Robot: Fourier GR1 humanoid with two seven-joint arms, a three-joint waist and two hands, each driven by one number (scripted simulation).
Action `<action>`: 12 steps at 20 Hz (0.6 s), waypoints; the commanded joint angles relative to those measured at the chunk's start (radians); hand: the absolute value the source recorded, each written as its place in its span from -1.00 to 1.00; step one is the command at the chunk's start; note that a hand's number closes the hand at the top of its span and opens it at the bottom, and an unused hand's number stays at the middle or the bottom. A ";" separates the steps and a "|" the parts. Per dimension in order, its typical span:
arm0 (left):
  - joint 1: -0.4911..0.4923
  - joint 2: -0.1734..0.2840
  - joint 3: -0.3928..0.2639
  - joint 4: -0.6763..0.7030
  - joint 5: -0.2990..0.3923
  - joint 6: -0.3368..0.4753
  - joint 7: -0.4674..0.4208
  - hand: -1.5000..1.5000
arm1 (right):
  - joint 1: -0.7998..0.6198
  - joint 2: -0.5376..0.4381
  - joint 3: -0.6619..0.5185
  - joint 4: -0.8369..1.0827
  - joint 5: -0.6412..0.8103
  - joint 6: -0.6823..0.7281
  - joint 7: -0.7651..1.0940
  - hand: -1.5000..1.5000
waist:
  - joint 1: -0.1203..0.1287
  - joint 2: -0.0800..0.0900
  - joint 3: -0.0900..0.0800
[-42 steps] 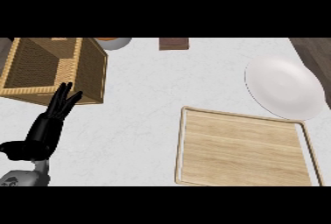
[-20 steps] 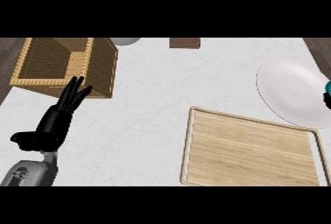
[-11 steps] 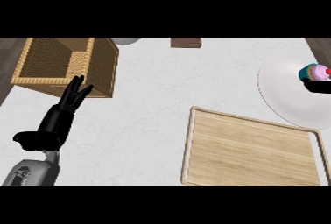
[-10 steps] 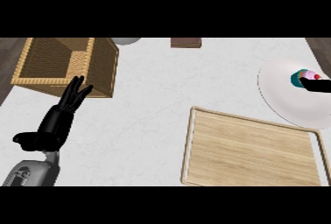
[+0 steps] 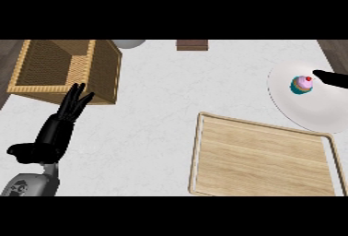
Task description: Pick the cupcake from the tray and place it in the plate
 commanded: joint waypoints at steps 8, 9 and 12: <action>0.091 0.007 0.023 0.071 0.004 0.009 0.074 0.00 | 0.183 0.012 -0.297 -0.085 -0.383 0.152 -0.396 -1.00 | -0.051 0.003 -0.014; 0.088 0.012 0.034 0.059 0.012 0.007 0.080 0.00 | 0.206 -0.005 -0.312 -0.101 -0.408 0.200 -0.415 -1.00 | -0.053 0.000 -0.015; 0.071 0.014 0.045 0.067 0.016 0.006 0.092 0.00 | 0.301 0.000 -0.339 -0.080 -0.440 0.273 -0.514 -1.00 | -0.054 0.002 -0.015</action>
